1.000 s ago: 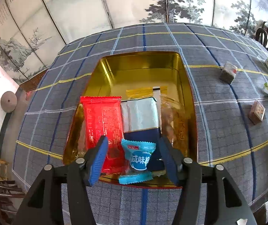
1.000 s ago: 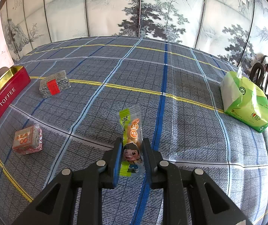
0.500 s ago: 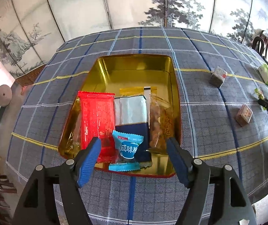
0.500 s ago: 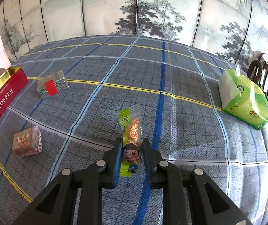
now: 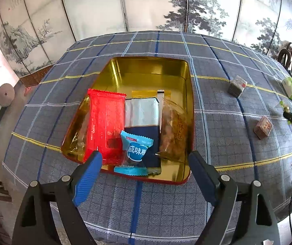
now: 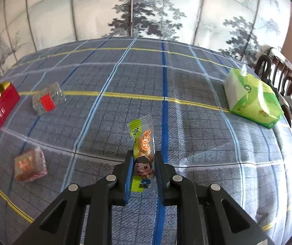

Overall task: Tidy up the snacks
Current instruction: 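Carry the stick snack into the tin and open the right gripper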

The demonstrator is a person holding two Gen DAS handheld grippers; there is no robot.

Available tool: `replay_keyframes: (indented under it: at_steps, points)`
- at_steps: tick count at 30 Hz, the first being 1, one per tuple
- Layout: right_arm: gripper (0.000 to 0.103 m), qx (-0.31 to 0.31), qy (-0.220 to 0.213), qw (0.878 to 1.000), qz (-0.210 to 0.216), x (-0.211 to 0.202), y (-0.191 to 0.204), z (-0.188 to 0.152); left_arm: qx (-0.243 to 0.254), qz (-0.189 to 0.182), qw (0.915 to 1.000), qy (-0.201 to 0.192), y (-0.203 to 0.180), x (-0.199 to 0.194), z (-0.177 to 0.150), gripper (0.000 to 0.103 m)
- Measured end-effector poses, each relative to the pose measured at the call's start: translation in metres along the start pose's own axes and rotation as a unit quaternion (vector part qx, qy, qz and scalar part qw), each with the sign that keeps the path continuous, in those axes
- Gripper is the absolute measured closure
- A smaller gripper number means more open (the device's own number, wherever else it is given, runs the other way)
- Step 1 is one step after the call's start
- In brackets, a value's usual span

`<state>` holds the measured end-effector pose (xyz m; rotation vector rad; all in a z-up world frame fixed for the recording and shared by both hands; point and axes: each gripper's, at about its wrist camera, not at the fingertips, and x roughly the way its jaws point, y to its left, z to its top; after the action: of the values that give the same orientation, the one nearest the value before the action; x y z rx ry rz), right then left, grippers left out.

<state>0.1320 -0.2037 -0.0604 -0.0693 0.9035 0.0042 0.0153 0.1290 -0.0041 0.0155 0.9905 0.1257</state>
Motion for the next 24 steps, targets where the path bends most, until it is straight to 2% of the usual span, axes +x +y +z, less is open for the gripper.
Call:
replay_keyframes:
  at_steps: [7,15,24]
  points:
    - [0.083,-0.001,-0.032,0.999,0.024,-0.034,0.022,0.013,0.007,0.008,0.9998,-0.015,-0.002,-0.007,-0.002,0.014]
    - [0.083,-0.046,-0.047,0.994,0.086,-0.059,0.096,0.025,-0.005,0.002,0.9998,-0.019,0.006,-0.014,-0.003,0.014]
    - [0.083,-0.082,-0.032,0.983,0.159,-0.070,0.180,0.025,-0.045,0.001,0.9986,-0.027,0.033,-0.026,-0.007,0.014]
